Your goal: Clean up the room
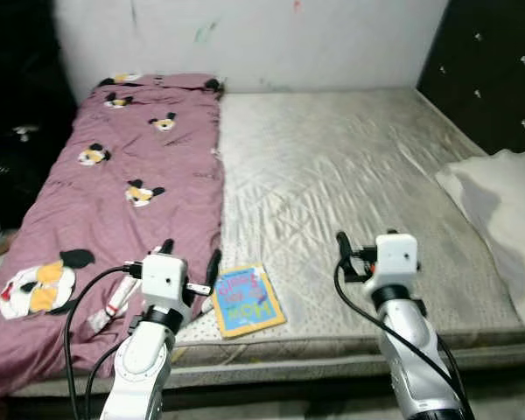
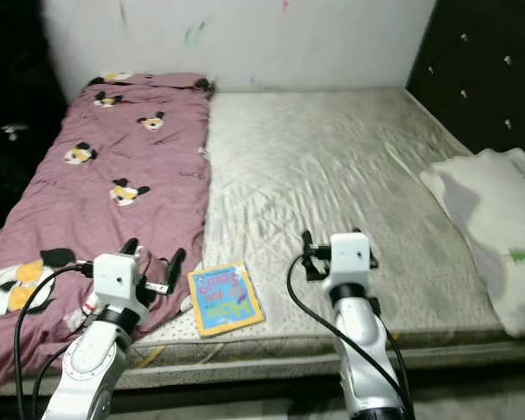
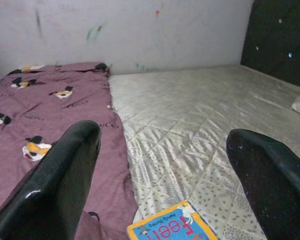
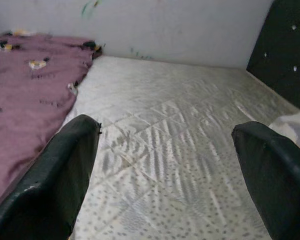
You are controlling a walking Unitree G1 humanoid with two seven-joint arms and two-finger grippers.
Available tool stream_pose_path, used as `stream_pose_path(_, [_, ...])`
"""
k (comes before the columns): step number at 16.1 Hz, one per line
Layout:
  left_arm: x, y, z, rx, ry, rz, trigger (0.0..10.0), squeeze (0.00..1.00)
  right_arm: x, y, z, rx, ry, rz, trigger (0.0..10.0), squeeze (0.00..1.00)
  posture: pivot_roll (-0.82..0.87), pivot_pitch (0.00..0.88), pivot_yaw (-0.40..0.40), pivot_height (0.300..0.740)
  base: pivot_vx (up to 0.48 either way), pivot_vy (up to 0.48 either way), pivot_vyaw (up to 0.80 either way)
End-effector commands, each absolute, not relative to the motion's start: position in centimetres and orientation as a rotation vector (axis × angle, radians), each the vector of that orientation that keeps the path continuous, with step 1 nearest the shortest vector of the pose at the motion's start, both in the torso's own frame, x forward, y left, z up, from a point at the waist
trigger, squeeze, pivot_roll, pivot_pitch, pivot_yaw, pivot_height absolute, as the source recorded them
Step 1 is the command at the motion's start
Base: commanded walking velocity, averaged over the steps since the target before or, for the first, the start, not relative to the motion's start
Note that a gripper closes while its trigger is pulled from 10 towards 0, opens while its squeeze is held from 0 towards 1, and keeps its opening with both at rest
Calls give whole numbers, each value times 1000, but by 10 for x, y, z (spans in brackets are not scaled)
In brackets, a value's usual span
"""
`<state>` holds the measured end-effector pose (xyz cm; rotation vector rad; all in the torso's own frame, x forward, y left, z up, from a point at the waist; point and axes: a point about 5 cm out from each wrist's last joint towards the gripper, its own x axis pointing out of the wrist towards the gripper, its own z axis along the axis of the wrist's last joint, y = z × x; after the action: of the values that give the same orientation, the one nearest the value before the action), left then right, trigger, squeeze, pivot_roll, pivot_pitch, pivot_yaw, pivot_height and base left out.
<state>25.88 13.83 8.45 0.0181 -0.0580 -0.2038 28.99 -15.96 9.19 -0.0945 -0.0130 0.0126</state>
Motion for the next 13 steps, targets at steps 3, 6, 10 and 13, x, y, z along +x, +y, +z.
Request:
stream_pose_path(3, [259,140,87,3,-53,-203,10000,0,294,-155,98,-75,-29,33,10000,0,-12,11,-21,740,0,0,0])
stream_pose_path(6, [259,139,88,-5,-52,-210,10000,0,295,-155,100,-71,-31,33,10000,0,-13,17,-23,740,0,0,0])
stream_pose_path(10, [259,140,88,-11,-49,-204,10000,0,295,-154,98,-69,-21,43,10000,0,-10,30,-29,740,61,0,0])
stream_pose_path(13, [259,140,89,-15,-50,-211,10000,0,294,-153,98,-63,-21,44,10000,0,-11,32,-27,740,271,0,0])
